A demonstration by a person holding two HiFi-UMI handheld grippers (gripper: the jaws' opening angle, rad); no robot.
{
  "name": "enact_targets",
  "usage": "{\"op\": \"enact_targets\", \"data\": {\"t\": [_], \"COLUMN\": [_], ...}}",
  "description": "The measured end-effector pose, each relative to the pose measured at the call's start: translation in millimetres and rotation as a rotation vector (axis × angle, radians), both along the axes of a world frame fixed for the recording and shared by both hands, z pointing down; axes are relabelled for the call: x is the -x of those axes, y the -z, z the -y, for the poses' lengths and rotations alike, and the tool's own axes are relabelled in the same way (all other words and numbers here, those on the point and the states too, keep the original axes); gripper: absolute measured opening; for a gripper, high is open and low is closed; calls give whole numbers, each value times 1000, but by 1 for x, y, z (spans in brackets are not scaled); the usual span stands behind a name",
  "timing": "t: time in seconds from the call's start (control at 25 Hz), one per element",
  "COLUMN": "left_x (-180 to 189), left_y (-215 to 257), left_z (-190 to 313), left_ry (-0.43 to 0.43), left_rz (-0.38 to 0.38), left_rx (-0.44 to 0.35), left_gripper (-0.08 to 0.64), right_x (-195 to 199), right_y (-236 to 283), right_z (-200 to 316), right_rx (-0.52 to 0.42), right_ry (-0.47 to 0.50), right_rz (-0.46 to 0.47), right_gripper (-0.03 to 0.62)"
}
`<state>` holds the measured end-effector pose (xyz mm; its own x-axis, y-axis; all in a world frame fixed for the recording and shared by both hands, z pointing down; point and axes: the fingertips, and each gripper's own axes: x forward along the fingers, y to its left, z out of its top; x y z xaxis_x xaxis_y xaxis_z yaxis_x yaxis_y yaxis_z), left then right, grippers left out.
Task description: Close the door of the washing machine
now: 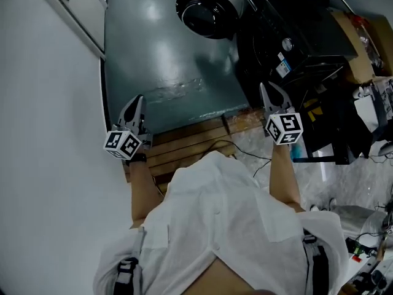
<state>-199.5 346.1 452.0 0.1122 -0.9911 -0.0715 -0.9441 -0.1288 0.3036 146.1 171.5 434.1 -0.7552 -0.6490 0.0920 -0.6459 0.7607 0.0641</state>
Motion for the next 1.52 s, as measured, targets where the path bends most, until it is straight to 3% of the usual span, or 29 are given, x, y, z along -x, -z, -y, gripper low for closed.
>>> {"op": "enact_targets", "data": {"t": [0.44, 0.76, 1.16, 1.36, 1.52], "left_x": [-1, -2, 25, 50, 49], "left_y": [-9, -19, -34, -12, 14], "left_z": [-6, 34, 170, 239, 283], "left_ry": [1, -27, -91, -123, -147], "left_rz": [-15, 3, -26, -36, -24], "left_rx": [10, 45, 81, 104, 139], "left_gripper": [12, 13, 13, 14, 14], "right_x": [16, 36, 71, 101, 107], "right_y": [-2, -17, -35, -16, 4], "right_z": [-3, 34, 151, 208, 239], "right_rx": [14, 37, 56, 91, 135], "right_ry": [46, 83, 72, 78, 129], "right_rz": [-28, -38, -50, -61, -95], "right_gripper": [31, 31, 32, 32, 32]}}
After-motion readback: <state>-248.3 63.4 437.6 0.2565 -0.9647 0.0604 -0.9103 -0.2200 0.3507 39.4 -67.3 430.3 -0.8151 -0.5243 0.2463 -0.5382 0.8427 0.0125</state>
